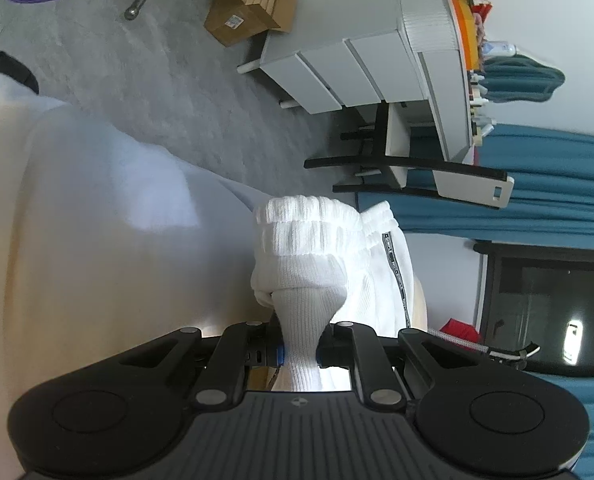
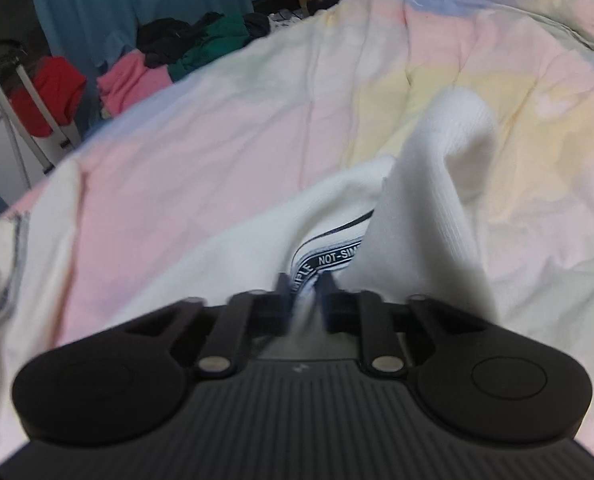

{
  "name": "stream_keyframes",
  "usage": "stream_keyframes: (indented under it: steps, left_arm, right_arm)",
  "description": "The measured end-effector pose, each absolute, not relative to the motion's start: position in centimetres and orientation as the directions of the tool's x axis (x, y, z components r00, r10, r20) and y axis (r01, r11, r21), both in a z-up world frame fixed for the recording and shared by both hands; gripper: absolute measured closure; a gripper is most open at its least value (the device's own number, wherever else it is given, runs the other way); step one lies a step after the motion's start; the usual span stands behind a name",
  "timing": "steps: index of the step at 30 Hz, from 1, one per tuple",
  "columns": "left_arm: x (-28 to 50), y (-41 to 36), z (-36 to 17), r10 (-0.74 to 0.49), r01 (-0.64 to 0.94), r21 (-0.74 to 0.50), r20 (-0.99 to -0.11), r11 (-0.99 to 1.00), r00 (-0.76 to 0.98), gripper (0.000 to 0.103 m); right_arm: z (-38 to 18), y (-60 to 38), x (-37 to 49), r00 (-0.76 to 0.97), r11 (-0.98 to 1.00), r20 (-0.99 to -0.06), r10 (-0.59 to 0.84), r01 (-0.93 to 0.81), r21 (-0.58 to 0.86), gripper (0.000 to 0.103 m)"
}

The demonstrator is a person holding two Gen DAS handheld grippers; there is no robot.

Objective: Fold clothes

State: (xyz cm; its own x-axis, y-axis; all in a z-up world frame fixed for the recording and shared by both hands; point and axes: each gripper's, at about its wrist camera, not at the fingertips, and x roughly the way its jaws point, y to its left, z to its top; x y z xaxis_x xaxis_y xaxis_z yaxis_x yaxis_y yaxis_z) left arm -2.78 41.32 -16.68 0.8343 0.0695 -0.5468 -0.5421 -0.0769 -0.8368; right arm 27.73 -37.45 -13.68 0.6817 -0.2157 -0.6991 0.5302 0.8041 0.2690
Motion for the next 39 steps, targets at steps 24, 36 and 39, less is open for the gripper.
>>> stream_keyframes:
  steps: [24,36,39]
  left_arm:
    - [-4.3,40.5,-14.0,0.001,-0.55,-0.835,-0.55,0.029,0.835,0.09]
    - [-4.1,40.8,-14.2,0.013,-0.62,-0.781,-0.621,0.071,0.784,0.087]
    - [-4.2,40.7,-14.1,0.014,-0.617,-0.783,-0.618,0.077,0.786,0.087]
  right_arm:
    - [-13.0,-47.0,9.6,0.798,0.356,-0.603,-0.01,0.567,0.743,0.087]
    - [-15.9,-48.9,13.3,0.806,0.305,-0.59,-0.049,0.574,0.76,0.08]
    - [-15.5,-48.8,13.2,0.8,0.379,-0.588,-0.121,0.584,0.718,0.091]
